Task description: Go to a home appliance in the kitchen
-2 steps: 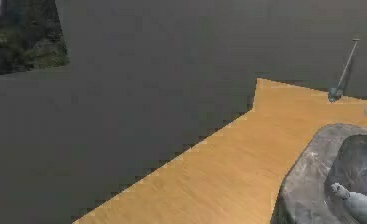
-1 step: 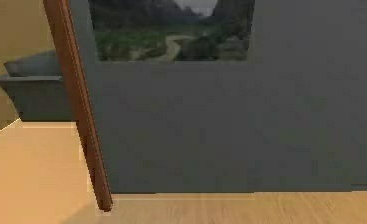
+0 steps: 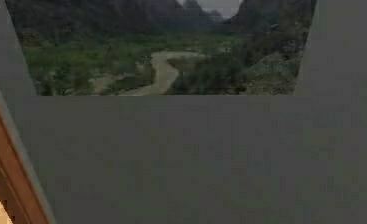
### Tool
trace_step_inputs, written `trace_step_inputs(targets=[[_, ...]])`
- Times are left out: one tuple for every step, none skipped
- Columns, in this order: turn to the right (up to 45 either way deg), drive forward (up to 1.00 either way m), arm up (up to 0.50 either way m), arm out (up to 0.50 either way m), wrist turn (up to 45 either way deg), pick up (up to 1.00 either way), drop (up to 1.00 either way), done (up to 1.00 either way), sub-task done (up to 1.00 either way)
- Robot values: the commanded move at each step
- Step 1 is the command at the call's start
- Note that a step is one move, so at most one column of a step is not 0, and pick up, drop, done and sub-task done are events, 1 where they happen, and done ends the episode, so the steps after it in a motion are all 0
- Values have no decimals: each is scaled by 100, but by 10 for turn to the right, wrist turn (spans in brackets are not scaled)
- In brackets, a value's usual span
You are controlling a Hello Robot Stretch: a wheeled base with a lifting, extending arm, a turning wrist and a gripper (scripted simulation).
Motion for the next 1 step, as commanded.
trace_step_inputs(targets=[[-450, 0, 0, 0, 0, 0, 0, 0, 0]])
